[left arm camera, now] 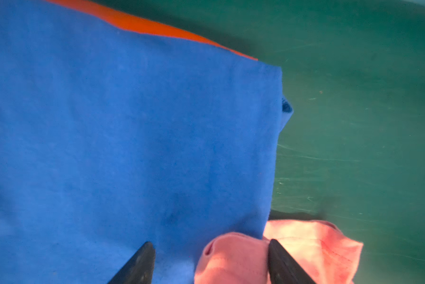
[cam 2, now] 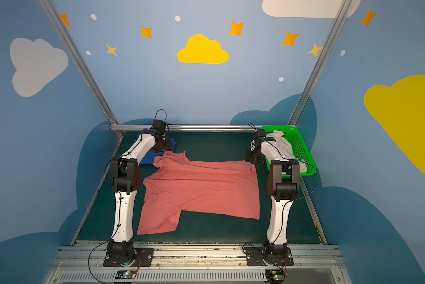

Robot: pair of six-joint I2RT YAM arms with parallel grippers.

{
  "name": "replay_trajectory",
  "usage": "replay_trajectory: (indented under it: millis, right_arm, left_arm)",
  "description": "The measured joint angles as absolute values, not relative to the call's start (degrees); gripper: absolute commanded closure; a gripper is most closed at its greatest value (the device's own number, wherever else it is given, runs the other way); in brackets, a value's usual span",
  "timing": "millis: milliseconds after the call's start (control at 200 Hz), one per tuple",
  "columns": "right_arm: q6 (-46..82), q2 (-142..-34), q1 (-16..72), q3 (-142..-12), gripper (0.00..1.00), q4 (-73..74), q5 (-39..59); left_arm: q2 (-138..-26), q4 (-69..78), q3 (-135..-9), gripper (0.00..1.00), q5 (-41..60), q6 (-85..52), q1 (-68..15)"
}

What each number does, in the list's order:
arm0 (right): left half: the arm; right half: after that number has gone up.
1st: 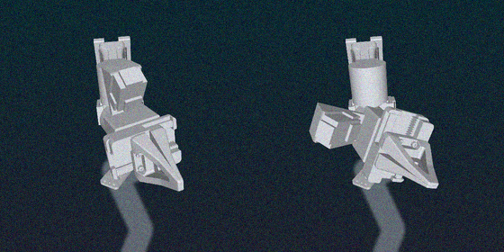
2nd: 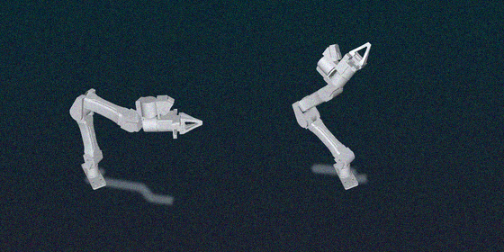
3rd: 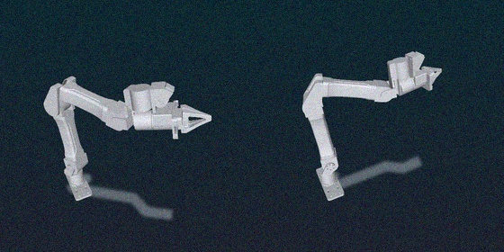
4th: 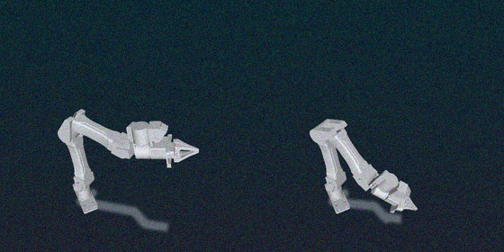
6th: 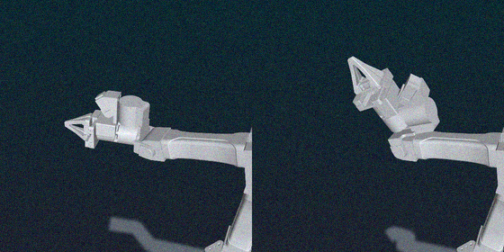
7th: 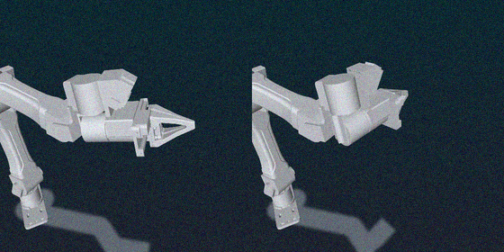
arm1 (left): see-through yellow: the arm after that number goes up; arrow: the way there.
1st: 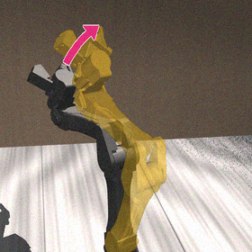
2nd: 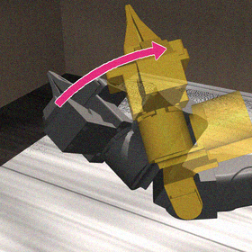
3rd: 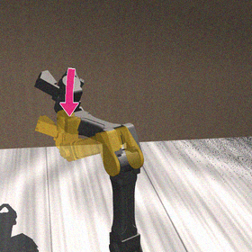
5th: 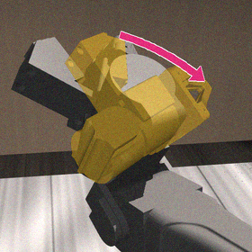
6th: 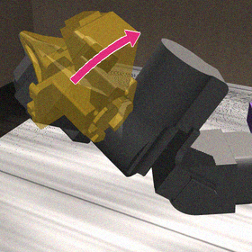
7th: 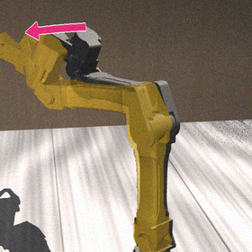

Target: Fold and stack the t-shirts

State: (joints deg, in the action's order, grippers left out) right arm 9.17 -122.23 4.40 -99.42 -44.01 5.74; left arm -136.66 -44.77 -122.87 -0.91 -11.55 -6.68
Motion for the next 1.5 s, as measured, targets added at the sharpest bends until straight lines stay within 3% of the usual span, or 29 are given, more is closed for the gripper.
replay_trajectory:
  millis: [601, 896, 1327, 1502]
  right_arm:
    - [9.26, -122.34, 4.21, -99.42, 0.52, -43.99, 6.70]
    - [9.28, -122.34, 4.19, -99.42, 0.52, -44.01, 6.70]
    - [10.04, -122.34, 4.14, -99.33, 0.53, -43.99, 6.83]
    - [10.17, -122.34, 4.14, -99.29, 0.53, -43.99, 6.96]
  left_arm:
    - [-131.48, -30.72, -110.34, 0.22, 16.91, -21.08, -0.32]
    - [-131.44, -27.42, -109.12, 0.39, 21.58, -23.18, -0.19]
    - [-129.16, -22.09, -103.63, 0.48, 25.23, -26.85, 1.87]
    - [-128.68, -21.02, -102.89, 0.56, 26.00, -27.94, 2.37]
